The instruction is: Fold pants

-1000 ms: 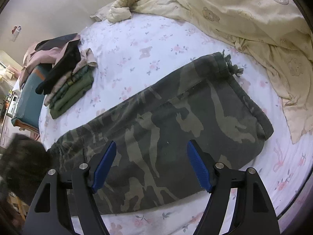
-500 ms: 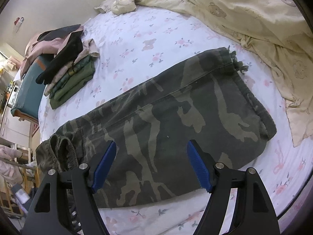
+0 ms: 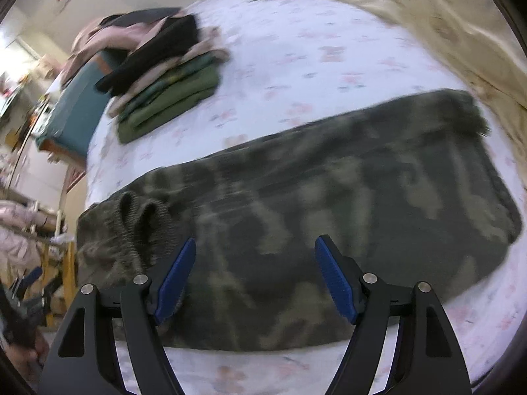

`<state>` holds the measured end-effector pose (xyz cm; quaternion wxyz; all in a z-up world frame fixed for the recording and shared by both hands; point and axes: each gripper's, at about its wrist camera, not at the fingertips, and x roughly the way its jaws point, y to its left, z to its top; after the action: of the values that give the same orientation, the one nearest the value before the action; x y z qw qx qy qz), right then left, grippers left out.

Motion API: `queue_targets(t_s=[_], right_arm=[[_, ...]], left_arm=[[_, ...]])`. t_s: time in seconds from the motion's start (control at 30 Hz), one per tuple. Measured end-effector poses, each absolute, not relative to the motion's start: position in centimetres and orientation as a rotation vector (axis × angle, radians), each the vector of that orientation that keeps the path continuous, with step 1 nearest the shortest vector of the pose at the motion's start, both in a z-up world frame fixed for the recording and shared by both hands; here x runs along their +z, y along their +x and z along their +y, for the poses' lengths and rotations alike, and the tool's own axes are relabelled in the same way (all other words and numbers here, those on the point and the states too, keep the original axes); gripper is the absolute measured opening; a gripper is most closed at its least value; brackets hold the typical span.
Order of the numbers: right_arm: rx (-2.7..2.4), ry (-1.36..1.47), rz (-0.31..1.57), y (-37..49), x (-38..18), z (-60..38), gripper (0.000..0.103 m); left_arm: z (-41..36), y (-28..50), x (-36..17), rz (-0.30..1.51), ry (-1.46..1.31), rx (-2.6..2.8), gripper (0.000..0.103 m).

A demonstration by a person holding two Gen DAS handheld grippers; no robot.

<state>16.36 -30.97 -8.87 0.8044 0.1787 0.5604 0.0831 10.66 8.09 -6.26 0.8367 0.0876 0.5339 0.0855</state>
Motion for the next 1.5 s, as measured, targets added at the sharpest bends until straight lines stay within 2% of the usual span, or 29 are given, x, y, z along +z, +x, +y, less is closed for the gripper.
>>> queue_targets(t_s=[0.23, 0.33, 0.43, 0.5, 0.53, 0.57, 0.67, 0.8, 0.9, 0.97, 1.03, 1.13, 1.17, 1.2, 1.23, 1.27, 1.37, 1.43, 1.47, 1.5], right_arm=[[0.338, 0.365, 1.222, 18.5, -10.4, -24.0, 0.077], [0.386, 0.38, 1.245, 19.5, -11.3, -21.6, 0.073], [0.432, 0.366, 1.271, 20.3, -12.4, -18.9, 0.055], [0.457, 0.317, 1.309, 20.5, -13.2, -17.1, 0.031], [0.474, 0.303, 1.316, 20.6, -13.5, -16.5, 0.026], [0.478, 0.293, 1.317, 20.5, -13.6, -16.2, 0.015], [0.477, 0.302, 1.334, 20.3, -13.7, -16.5, 0.006], [0.431, 0.29, 1.344, 19.3, -12.9, -18.0, 0.0], [0.347, 0.173, 1.382, 18.7, -14.5, -18.6, 0.0], [0.401, 0.266, 1.421, 18.8, -15.4, -19.1, 0.0], [0.411, 0.288, 1.359, 18.8, -14.0, -19.3, 0.006], [0.456, 0.332, 1.287, 19.3, -12.1, -19.1, 0.007], [0.464, 0.344, 1.278, 19.6, -11.8, -19.0, 0.014], [0.467, 0.352, 1.274, 20.0, -11.8, -18.9, 0.035], [0.468, 0.368, 1.27, 20.4, -11.9, -18.8, 0.049], [0.469, 0.387, 1.265, 20.6, -12.1, -18.7, 0.071], [0.457, 0.406, 1.258, 21.9, -12.8, -18.0, 0.072], [0.494, 0.453, 1.277, 22.8, -13.6, -17.5, 0.066], [0.531, 0.486, 1.294, 23.3, -14.3, -17.1, 0.056], [0.538, 0.485, 1.316, 23.6, -14.9, -16.7, 0.053]], left_arm=[[13.2, 12.1, -9.1, 1.182, 0.071, 0.274, 0.085], [14.2, 12.4, -9.8, 1.199, 0.067, 0.277, 0.085], [15.2, 12.6, -9.7, 1.209, 0.073, 0.292, 0.085], [16.6, 12.4, -9.2, 1.187, 0.027, 0.327, 0.085], [17.3, 12.2, -8.8, 1.175, -0.005, 0.339, 0.085], [17.9, 12.2, -8.7, 1.171, -0.031, 0.351, 0.085], [19.4, 12.3, -8.8, 1.188, -0.082, 0.372, 0.085], [20.3, 12.0, -8.9, 1.209, -0.181, 0.357, 0.085], [20.0, 11.9, -8.8, 1.208, -0.164, 0.352, 0.085], [19.8, 11.8, -8.7, 1.204, -0.157, 0.348, 0.085], [19.8, 11.7, -8.5, 1.204, -0.174, 0.344, 0.085], [19.8, 11.8, -8.3, 1.199, -0.196, 0.343, 0.085], [19.7, 11.9, -8.3, 1.199, -0.19, 0.345, 0.085], [19.6, 12.1, -8.4, 1.199, -0.186, 0.347, 0.085], [19.6, 12.2, -8.5, 1.2, -0.182, 0.349, 0.085], [19.5, 12.4, -8.6, 1.203, -0.182, 0.35, 0.085], [19.6, 13.0, -8.9, 1.212, -0.19, 0.355, 0.085], [19.4, 13.5, -9.1, 1.215, -0.191, 0.354, 0.085], [19.3, 13.7, -9.2, 1.213, -0.19, 0.353, 0.085], [19.1, 14.1, -9.3, 1.204, -0.183, 0.343, 0.085]])
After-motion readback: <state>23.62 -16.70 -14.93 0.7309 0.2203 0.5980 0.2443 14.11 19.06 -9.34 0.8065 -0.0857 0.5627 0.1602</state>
